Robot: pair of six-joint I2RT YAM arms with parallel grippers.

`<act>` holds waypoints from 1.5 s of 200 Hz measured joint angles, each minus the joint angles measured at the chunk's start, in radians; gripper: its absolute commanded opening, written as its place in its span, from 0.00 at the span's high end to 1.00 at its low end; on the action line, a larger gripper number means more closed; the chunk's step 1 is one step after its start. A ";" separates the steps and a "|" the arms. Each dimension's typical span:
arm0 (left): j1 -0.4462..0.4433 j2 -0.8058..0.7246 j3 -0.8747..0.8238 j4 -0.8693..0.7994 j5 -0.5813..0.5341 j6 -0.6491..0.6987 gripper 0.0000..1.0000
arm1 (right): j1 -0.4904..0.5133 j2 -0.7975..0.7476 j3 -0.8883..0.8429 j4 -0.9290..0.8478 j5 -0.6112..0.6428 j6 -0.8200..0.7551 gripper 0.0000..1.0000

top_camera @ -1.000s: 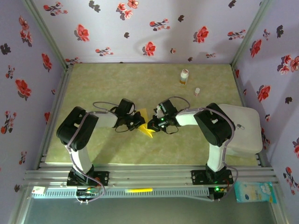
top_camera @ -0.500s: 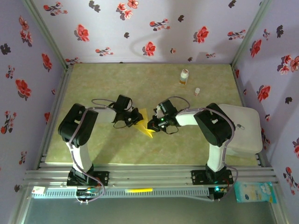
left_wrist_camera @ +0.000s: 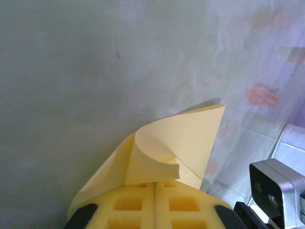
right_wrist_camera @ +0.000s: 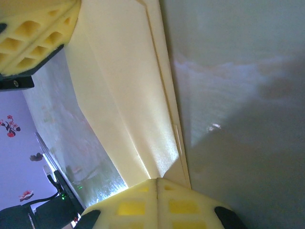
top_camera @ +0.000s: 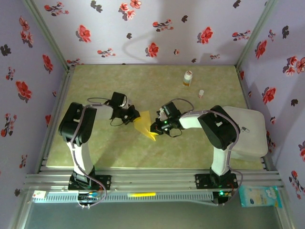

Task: Fold a paper plane with a square sheet of paper (pick it up from the middle)
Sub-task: Fourth fold the wing at the center of the table.

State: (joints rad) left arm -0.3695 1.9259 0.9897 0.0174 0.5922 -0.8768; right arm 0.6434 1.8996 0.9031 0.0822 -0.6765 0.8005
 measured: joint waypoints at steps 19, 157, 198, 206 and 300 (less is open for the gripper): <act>0.011 0.013 0.024 -0.020 0.007 0.014 0.96 | 0.000 0.000 -0.001 0.002 0.000 -0.004 1.00; 0.068 -0.041 0.092 -0.087 -0.138 0.068 0.91 | 0.000 -0.001 0.000 -0.002 0.000 -0.008 1.00; -0.010 -0.138 0.038 -0.063 -0.153 0.048 0.89 | 0.000 -0.001 0.002 -0.006 0.000 -0.008 1.00; -0.027 -0.140 0.027 -0.055 -0.152 0.044 0.88 | 0.000 -0.001 0.003 -0.009 0.000 -0.008 1.00; -0.120 -0.053 -0.036 0.021 -0.106 0.000 0.93 | 0.000 -0.006 0.007 -0.026 0.000 -0.008 1.00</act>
State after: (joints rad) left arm -0.4892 1.8732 0.9539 0.0387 0.4858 -0.8772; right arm 0.6434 1.8938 0.9100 0.0559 -0.6762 0.7925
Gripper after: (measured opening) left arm 0.078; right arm 0.046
